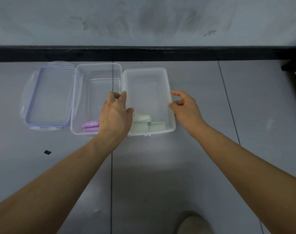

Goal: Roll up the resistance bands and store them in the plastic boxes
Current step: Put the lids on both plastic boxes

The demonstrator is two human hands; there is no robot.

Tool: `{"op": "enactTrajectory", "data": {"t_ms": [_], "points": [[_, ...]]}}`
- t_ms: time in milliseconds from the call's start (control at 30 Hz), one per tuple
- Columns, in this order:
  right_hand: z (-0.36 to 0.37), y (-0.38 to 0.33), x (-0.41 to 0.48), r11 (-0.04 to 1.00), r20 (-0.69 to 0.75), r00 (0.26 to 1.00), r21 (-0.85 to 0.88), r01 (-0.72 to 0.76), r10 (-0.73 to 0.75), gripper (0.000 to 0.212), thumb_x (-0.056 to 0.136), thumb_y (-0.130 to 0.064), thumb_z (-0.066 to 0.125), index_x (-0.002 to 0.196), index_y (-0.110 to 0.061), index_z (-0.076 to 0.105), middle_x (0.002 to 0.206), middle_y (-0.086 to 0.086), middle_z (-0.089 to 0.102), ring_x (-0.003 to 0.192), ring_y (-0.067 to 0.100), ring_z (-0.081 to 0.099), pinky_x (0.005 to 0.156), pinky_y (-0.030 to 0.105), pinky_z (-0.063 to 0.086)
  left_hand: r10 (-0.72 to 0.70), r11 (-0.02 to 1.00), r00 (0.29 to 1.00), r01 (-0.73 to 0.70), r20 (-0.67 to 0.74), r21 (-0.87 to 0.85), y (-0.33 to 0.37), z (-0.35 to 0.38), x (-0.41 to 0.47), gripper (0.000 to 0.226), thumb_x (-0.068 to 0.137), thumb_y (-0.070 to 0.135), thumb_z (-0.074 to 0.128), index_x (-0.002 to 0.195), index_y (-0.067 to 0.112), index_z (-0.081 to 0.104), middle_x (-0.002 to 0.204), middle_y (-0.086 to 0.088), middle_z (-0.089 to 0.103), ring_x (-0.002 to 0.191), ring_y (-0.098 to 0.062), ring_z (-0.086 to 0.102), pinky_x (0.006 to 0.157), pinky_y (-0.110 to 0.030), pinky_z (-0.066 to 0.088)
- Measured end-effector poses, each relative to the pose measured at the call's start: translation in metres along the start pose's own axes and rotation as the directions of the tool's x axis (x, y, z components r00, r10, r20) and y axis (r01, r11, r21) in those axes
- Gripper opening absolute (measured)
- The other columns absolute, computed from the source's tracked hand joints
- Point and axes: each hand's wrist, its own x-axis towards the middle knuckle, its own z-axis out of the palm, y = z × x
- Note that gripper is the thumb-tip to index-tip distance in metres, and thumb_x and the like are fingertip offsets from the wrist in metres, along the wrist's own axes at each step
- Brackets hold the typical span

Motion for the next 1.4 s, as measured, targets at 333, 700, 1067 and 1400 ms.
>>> {"op": "enactTrajectory", "data": {"t_ms": [333, 700, 1067, 1400], "points": [[-0.030, 0.025, -0.006, 0.997, -0.041, 0.999, -0.080, 0.023, -0.026, 0.045, 0.098, -0.019, 0.056, 0.141, -0.030, 0.049, 0.096, -0.006, 0.059, 0.085, 0.006, 0.059, 0.074, 0.017, 0.045, 0.224, 0.938, 0.970, -0.241, 0.094, 0.251, 0.022, 0.008, 0.006, 0.059, 0.098, 0.042, 0.049, 0.148, 0.015, 0.031, 0.119, -0.009, 0.060, 0.105, -0.030, 0.053, 0.092, -0.041, 0.043], [-0.030, 0.012, -0.008, 0.876, 0.047, 0.979, -0.439, 0.198, -0.198, 0.067, 0.099, -0.016, 0.046, 0.155, -0.036, 0.015, 0.104, 0.003, 0.054, 0.082, 0.019, 0.056, 0.076, 0.035, 0.049, 0.101, 0.995, 0.980, -0.099, 0.168, -0.020, 0.033, 0.016, 0.002, 0.064, 0.100, 0.030, 0.049, 0.154, 0.022, 0.015, 0.142, -0.011, 0.039, 0.112, -0.030, 0.057, 0.094, -0.039, 0.045], [-0.006, -0.002, 0.055, 0.580, 0.184, 0.946, -0.753, 0.311, -0.267, 0.070, 0.104, -0.051, 0.020, 0.156, -0.012, -0.004, 0.165, 0.004, -0.010, 0.152, 0.023, -0.007, 0.123, 0.043, 0.010, 0.351, 0.884, 0.922, -0.384, 0.162, 0.267, 0.047, 0.046, 0.074, 0.064, 0.102, 0.048, 0.013, 0.155, 0.016, -0.004, 0.163, -0.008, -0.009, 0.149, -0.024, -0.012, 0.122, -0.045, -0.001], [-0.002, 0.004, 0.063, 0.558, 0.167, 0.948, -0.775, 0.297, -0.271, 0.070, 0.100, -0.057, 0.010, 0.157, -0.019, -0.006, 0.165, -0.001, -0.012, 0.151, 0.026, -0.006, 0.122, 0.047, 0.009, 0.313, 0.888, 0.930, -0.359, 0.195, 0.288, 0.042, 0.061, 0.085, 0.072, 0.096, 0.062, -0.003, 0.153, 0.019, -0.015, 0.161, -0.002, -0.020, 0.147, -0.021, -0.022, 0.121, -0.046, -0.004]]}}
